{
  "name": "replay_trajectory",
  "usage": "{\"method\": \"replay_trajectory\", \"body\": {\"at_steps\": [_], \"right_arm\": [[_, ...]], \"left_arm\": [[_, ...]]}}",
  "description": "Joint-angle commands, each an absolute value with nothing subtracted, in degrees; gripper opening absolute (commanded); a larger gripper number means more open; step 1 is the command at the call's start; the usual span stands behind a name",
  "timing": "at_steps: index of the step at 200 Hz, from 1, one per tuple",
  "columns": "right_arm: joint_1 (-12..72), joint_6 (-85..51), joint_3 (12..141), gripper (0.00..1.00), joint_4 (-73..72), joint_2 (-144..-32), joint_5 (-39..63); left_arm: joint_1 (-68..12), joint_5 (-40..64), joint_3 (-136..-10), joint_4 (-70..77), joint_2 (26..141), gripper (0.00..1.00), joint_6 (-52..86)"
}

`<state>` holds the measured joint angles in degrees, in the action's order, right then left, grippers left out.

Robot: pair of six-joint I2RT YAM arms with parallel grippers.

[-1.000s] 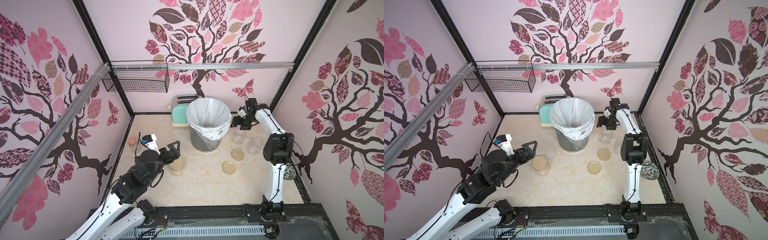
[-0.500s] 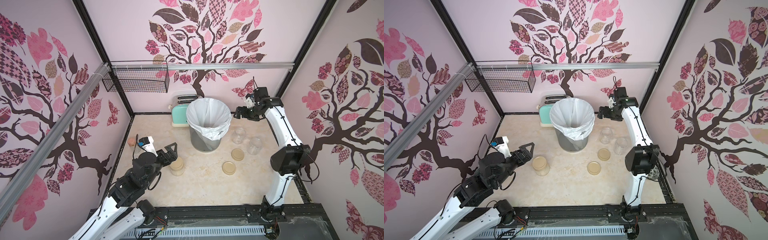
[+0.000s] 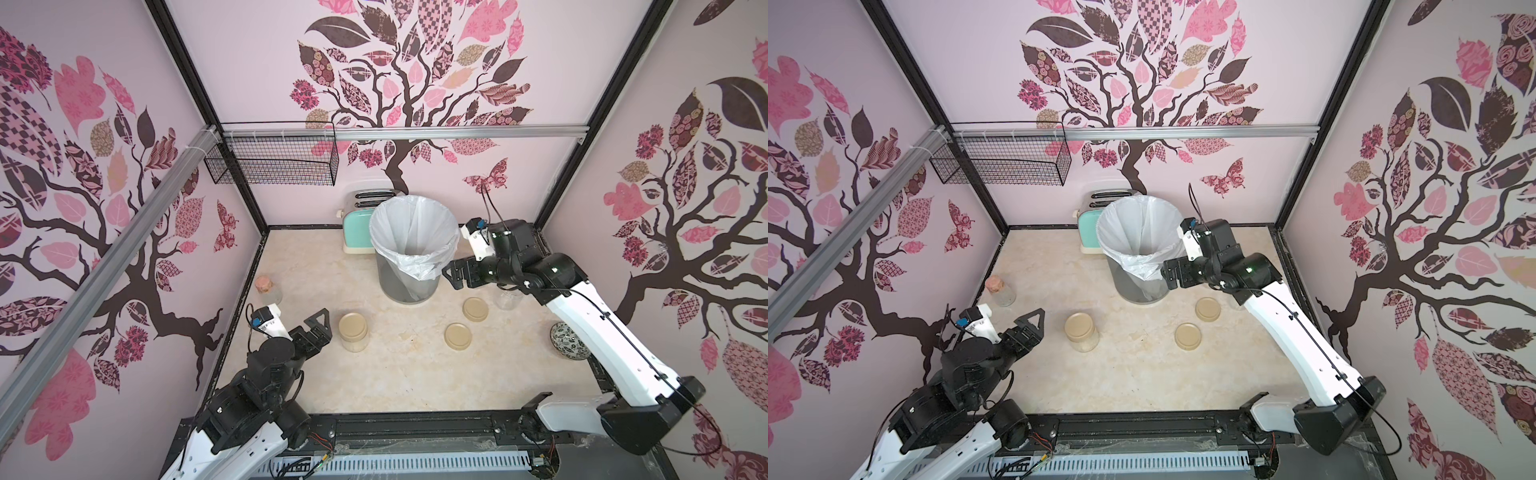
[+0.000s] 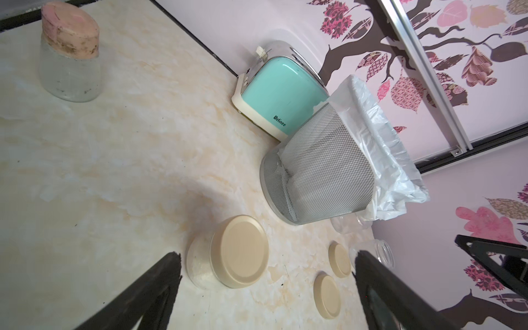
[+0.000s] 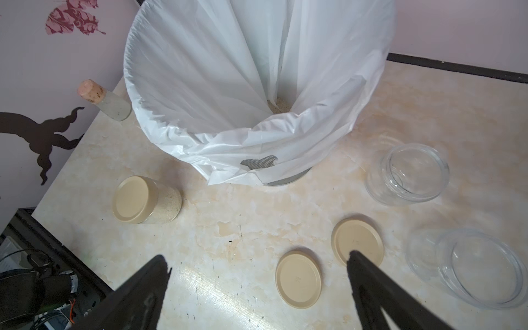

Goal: Empty moldy rice from jars
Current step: Pick up the jar from the center of the board.

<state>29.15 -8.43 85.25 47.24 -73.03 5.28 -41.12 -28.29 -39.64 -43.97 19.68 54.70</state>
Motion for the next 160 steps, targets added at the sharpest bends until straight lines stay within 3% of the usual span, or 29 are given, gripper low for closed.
{"method": "replay_trajectory", "body": {"at_steps": [1, 50, 77, 111, 160], "right_arm": [[32.7, -9.2, 83.1, 1.0, 45.3, -69.7, 5.8], [38.1, -9.4, 77.0, 0.99, 42.0, -66.5, 7.6], [45.1, -8.9, 75.2, 0.99, 37.6, -66.1, 6.2], [54.8, -7.8, 74.0, 0.99, 33.7, -72.3, 3.7], [60.2, -5.4, 71.0, 0.99, 22.2, -82.4, 1.8]], "left_arm": [[-40.9, -28.9, -37.2, -48.1, 18.6, 0.98, 56.5], [-40.9, -29.5, -32.9, -49.2, 10.6, 0.98, 60.3], [-40.9, -29.2, -31.9, -50.4, 8.6, 0.98, 59.5], [-40.9, -26.7, -31.4, -50.4, 10.1, 0.98, 55.1], [-40.9, -26.5, -30.9, -50.4, 8.8, 0.98, 52.0]]}}
